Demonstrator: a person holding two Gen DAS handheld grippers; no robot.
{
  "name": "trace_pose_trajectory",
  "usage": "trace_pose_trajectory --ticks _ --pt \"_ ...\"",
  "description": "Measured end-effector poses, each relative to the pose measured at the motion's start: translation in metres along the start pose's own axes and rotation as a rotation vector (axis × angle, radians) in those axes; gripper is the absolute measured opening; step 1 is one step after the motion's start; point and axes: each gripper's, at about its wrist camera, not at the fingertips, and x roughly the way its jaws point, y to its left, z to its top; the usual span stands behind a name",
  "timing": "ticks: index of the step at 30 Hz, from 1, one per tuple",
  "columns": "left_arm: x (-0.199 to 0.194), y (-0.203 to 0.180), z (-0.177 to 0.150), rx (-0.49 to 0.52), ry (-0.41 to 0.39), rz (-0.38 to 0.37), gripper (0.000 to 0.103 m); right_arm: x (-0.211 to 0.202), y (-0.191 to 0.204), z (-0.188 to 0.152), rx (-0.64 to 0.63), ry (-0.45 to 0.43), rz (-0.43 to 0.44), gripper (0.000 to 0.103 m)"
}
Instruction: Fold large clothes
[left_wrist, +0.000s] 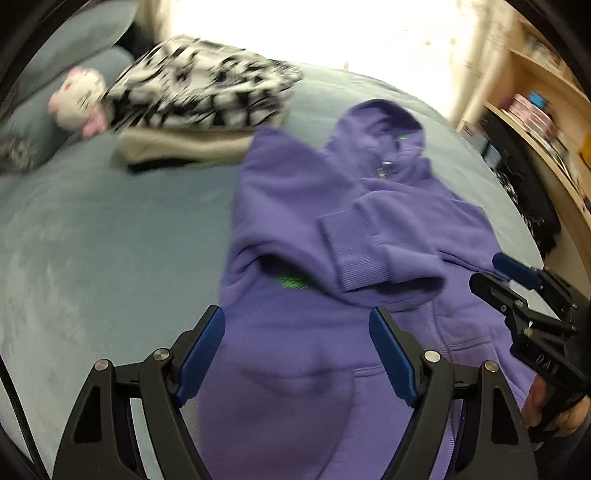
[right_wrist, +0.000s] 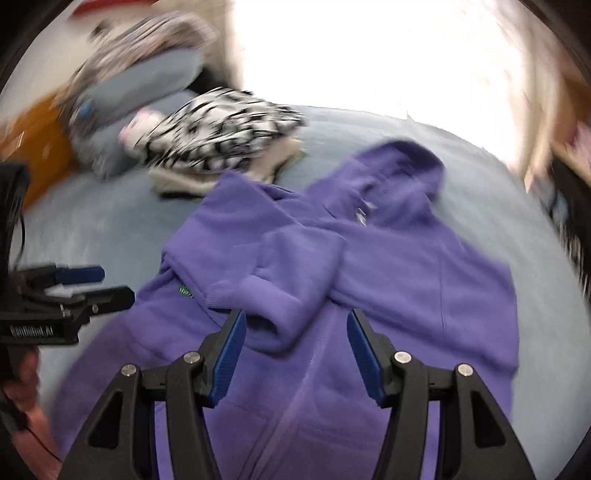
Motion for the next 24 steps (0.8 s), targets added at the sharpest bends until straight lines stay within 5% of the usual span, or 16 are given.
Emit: trace_pose_trajectory --ticks 8,14,16,17,20,24 --pt "0.012 0.041 -0.009 -0.093 0.039 0.020 0.079 0.048 0.063 0.005 -0.454 0.076 -0.094 0.057" --pt "0.023 0.049 -0.011 -0.102 0.058 0.016 0.079 0.089 0.085 -0.010 -0.721 0.145 -0.270 0.055" --pt "0.028 0.047 -0.010 -0.106 0.064 0.009 0.079 0.099 0.090 -0.013 -0.792 0.144 -0.329 0.028" --pt "0.030 0.046 -0.008 -0.106 0.066 0.006 0.079 0.100 0.090 -0.012 -0.797 0.155 -0.325 0.013" --pt "0.033 0.038 -0.004 -0.098 0.060 -0.006 0.079 0.082 0.082 0.013 -0.713 0.092 -0.301 0.012" --pt "0.034 0.025 0.002 -0.086 0.045 -0.019 0.079 0.021 0.030 0.071 -0.392 -0.096 -0.248 0.012"
